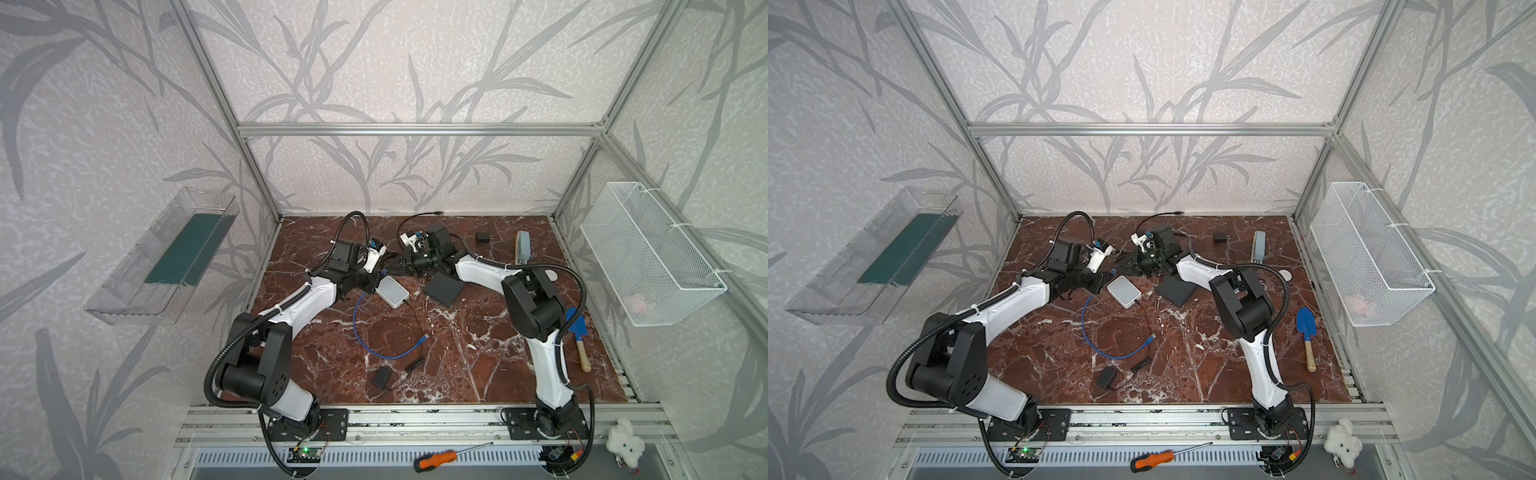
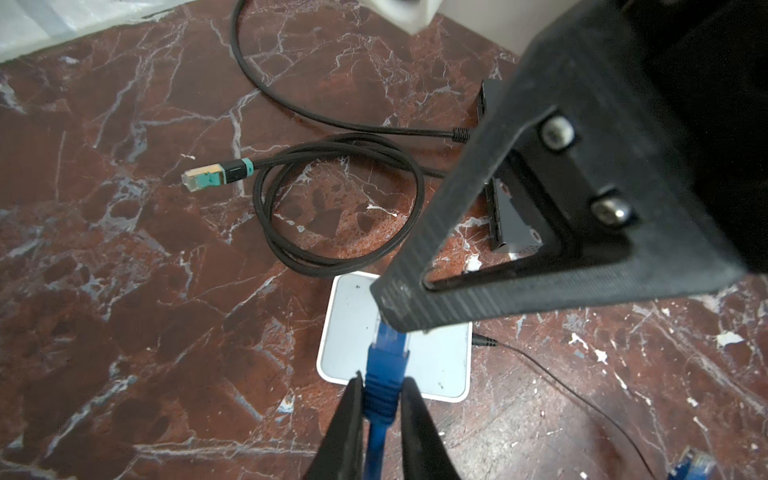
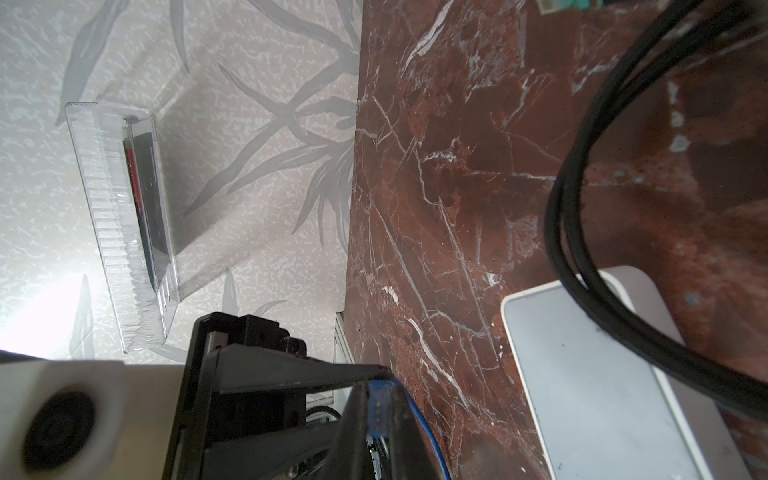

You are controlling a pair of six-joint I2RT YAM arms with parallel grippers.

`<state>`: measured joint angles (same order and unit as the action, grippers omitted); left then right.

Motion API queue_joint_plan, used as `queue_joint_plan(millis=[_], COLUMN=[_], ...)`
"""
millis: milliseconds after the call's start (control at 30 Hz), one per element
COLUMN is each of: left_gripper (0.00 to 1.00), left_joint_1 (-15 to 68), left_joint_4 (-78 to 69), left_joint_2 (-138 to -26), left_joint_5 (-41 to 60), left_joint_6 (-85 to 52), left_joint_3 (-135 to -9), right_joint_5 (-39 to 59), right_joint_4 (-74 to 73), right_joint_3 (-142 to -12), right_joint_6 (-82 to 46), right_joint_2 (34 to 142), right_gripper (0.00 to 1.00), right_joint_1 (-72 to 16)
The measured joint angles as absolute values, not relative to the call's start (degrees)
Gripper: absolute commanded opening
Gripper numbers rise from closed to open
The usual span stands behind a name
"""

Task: Insert the plug into the switch port

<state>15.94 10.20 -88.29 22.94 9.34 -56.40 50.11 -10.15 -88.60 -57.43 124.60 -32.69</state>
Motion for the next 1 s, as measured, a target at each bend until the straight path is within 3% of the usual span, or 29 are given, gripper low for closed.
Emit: queue_joint_plan(millis=[133, 300, 633, 1000], left_gripper=[0.07, 0.06, 0.06, 0.06], left_joint_1=[15.94, 15.66, 15.57, 18.41], left_joint_4=[10.22, 11.03, 20.38, 25.58], left_joint_2=[-88.36, -88.36, -89.65, -97.06], left_joint_5=[23.49, 21.69, 17.10, 13.50], left_joint_6=[9.54, 10.57, 14.48, 16.03], left_joint_3=[-56.40, -56.40, -56.40, -56.93], right_joint_5=[50.04, 50.00, 38.06, 29.39], right_joint_4=[-10.17, -8.16, 9.63, 13.06], right_joint_3=[-88.60, -88.92, -91.88, -91.96], right_joint_6=[-57.41, -55.27, -30.59, -14.90], right_joint_2=[124.60, 124.60, 124.68, 126.41], right_gripper=[0.16, 0.33, 0.54, 0.60], right_joint_1=[-32.69, -32.69, -32.71, -33.01])
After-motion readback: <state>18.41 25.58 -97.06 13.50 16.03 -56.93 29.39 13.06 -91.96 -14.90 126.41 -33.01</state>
